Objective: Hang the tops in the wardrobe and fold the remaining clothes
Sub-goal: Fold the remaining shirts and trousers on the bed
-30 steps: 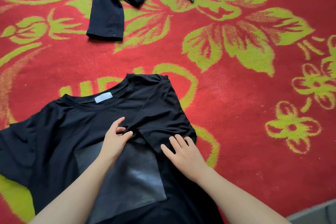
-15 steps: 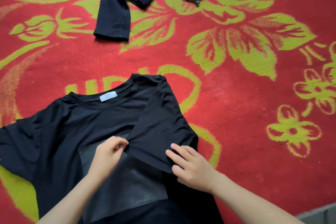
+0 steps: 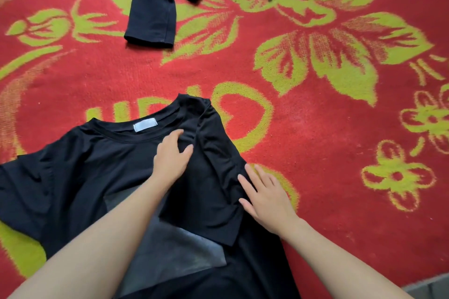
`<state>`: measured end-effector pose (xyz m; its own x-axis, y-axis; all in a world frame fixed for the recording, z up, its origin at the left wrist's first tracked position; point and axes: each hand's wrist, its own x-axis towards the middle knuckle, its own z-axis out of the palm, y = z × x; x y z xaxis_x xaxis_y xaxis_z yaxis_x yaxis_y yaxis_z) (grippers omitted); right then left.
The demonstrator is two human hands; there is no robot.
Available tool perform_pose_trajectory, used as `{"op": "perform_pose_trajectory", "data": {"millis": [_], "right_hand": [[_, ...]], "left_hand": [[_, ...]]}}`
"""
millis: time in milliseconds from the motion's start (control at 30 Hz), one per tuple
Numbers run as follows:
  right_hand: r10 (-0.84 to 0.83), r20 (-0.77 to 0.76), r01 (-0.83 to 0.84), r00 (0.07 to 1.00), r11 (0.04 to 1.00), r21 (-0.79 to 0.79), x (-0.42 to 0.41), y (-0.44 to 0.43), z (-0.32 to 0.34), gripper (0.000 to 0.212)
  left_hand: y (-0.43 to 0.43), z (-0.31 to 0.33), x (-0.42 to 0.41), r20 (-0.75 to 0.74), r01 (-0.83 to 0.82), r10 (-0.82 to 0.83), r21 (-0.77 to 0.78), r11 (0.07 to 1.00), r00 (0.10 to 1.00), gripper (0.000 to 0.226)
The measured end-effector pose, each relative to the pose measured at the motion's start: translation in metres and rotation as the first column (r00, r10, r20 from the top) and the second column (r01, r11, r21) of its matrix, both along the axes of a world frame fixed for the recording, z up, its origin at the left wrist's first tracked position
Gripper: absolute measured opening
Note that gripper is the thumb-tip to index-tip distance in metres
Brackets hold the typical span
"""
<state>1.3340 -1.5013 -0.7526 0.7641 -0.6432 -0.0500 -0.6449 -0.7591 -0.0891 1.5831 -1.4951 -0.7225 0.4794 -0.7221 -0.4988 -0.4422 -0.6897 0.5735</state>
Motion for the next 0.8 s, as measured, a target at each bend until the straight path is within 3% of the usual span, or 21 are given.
{"op": "perform_pose_trajectory", "data": {"millis": [67,133,333,400,500,633,733,800], "right_hand": [[0.043,-0.06,-0.044,0.997,0.999,-0.021,-0.008,-0.001,-0.006,0.052],[0.04,-0.066,-0.044,0.997,0.998,-0.049,-0.015,-0.003,-0.01,0.049],[0.012,0.06,-0.005,0.998,0.993,-0.115,-0.005,-0.013,-0.012,0.04],[0.025,0.084,-0.013,0.996,0.99,-0.14,0.0,-0.018,-0.013,0.033],[0.03,0.074,-0.018,0.997,0.987,-0.16,0.001,-0.022,-0.019,0.026],[-0.012,0.053,0.021,0.999,0.986,-0.166,0.005,-0.02,-0.021,0.021],[-0.036,0.022,0.039,0.999,0.985,-0.165,0.011,-0.022,-0.018,0.016],[-0.073,0.048,0.08,0.996,0.986,-0.148,0.014,-0.02,-0.016,0.019]], "left_hand": [[-0.027,-0.001,0.0,-0.152,-0.074,0.071,-0.018,0.997,0.986,0.054],[-0.046,0.002,0.0,-0.209,-0.094,0.088,-0.018,0.995,0.974,0.051],[-0.086,0.003,-0.011,-0.287,0.014,0.038,0.179,0.984,0.957,0.018],[-0.093,-0.002,-0.008,-0.264,-0.045,0.083,0.148,0.988,0.961,0.024],[-0.094,-0.003,0.001,-0.323,-0.124,0.124,0.02,0.992,0.938,0.015],[-0.098,-0.006,0.011,-0.464,-0.116,0.096,-0.014,0.993,0.881,0.061],[-0.105,-0.008,0.01,-0.572,-0.171,0.122,-0.033,0.985,0.811,0.074],[-0.107,-0.008,0.007,-0.561,-0.148,0.088,-0.062,0.987,0.823,0.081]]}}
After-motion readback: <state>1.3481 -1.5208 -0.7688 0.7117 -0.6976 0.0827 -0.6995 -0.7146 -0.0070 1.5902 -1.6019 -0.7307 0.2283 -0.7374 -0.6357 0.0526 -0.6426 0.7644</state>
